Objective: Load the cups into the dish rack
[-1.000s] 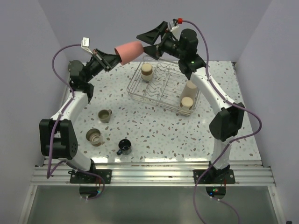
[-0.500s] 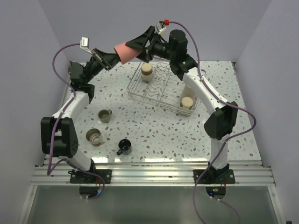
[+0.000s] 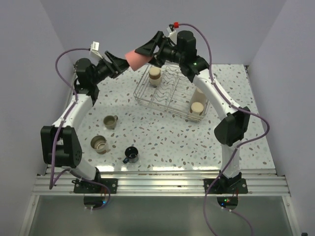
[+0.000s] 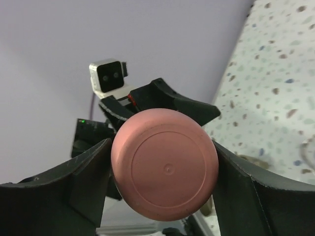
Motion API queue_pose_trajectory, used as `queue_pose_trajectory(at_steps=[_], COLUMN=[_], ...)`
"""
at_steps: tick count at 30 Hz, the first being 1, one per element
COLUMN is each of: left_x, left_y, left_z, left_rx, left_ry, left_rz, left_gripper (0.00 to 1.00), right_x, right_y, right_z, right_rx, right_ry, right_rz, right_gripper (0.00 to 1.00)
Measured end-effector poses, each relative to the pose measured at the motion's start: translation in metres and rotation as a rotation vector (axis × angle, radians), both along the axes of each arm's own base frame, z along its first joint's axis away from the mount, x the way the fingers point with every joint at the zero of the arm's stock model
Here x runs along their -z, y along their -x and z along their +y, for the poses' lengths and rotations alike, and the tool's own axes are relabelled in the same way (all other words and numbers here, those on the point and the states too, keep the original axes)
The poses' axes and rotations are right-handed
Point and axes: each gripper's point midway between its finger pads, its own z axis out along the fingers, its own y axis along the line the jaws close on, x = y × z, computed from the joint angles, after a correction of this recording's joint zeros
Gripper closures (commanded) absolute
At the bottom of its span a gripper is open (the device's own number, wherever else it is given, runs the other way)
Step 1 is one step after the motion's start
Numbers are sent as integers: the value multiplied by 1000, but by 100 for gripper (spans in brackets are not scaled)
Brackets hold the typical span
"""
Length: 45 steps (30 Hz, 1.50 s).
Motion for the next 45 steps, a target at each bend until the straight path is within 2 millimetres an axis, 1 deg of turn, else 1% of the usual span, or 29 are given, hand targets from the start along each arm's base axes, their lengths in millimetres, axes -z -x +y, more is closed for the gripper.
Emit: queue_pose_trajectory(at_steps=[1,2,5,8,11,12,14,17,19,21,25,34,39,45], left_x=[11,23,58,88,115,121,134,149,157,161,166,168,170,173], left_y=[-3,-4,4,21,44,49,63,79,86,89,93,93,96,98], left_z=[5,11,27,45,63,68,76,84,87,90,92,94,95,98], left_rx=[-38,-75,-157,-226,-274,-285,-305,-315,-316,-315,-307,-292,-284,-277], left_ry=[-43,-85,-208,-326,-424,-447,-493,-546,-570,-591,-619,-655,-681,-706], left_rz=[40,83,202,292,371,388,424,464,485,495,506,502,502,504], left_gripper=[22,20,20,20,20,20,21,21,23,24,25,27,27,28], right_x=[5,11,27,53,89,102,134,180,203,219,230,230,242,250], right_y=[-4,-9,-25,-43,-63,-68,-80,-92,-94,-94,-94,-86,-81,-78], right_z=[-5,-10,-28,-45,-52,-52,-52,-52,-51,-50,-43,-28,-29,-31], right_rx=[24,48,124,189,224,231,239,244,245,240,235,234,233,240], right_ry=[32,63,162,279,387,417,494,607,674,730,792,880,972,1026], right_rz=[-4,-10,-40,-62,-60,-52,-33,-7,0,1,-31,-116,-140,-152], right_gripper=[100,100,100,100,100,100,100,100,100,100,100,100,100,100])
